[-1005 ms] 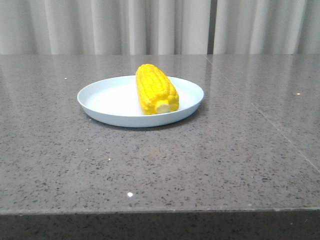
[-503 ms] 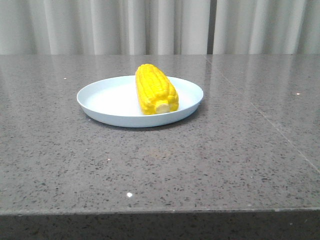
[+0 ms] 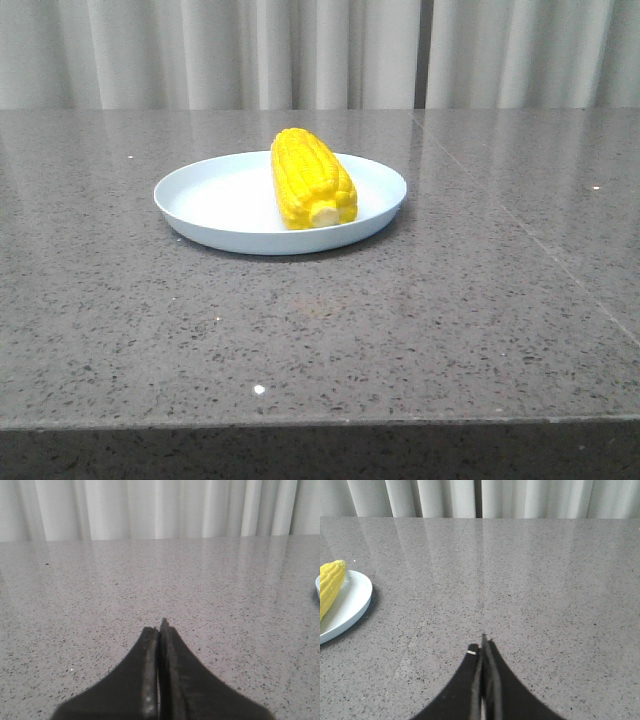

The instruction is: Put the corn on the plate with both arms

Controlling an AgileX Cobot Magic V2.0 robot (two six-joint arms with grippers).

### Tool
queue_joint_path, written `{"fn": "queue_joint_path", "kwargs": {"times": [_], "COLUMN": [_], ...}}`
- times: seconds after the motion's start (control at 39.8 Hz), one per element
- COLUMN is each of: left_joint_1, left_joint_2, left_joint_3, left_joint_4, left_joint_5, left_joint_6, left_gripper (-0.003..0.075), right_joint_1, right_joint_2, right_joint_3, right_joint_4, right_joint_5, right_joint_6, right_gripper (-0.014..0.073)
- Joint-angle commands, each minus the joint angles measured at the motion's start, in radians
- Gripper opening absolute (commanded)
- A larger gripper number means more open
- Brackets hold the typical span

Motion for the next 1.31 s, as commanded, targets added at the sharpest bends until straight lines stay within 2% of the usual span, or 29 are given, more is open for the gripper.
{"fn": "queue_joint_path", "kwargs": {"times": [0.0,0.1,0.3,0.6,0.75,1.28], "left_joint_1": [0.001,0.001,0.001,0.001,0.001,0.001], "left_joint_2": [-0.021,-0.021,-0.021,-0.021,-0.021,-0.021], "left_joint_3": [0.004,0.004,0.004,0.004,0.004,0.004], "left_joint_4": [-0.009,-0.009,-0.009,-0.009,-0.009,-0.009], "left_joint_5": [-0.089,-0.089,-0.089,-0.089,-0.089,-0.089], "left_joint_6": [-0.005,-0.005,-0.005,-0.005,-0.005,-0.005], "left_gripper": [-0.0020,-0.0020,-0.0020,-0.0020,-0.0020,-0.0020], "right_joint_1": [-0.006,-0.008,-0.033,-0.220,-0.227,-0.227], "right_joint_2": [0.008,0.008,-0.037,-0.206,-0.234,-0.233], "right_joint_3": [-0.020,0.018,0.192,0.349,0.347,0.347], "right_joint_4": [-0.028,-0.028,0.177,0.338,0.335,0.335], "right_joint_5": [-0.092,-0.141,-0.345,-0.325,-0.253,-0.242], "right_joint_6": [-0.006,-0.023,-0.288,-0.292,-0.292,-0.292], "right_gripper": [-0.0122,-0.0122,-0.0122,-0.0122,-0.0122,-0.0122]}}
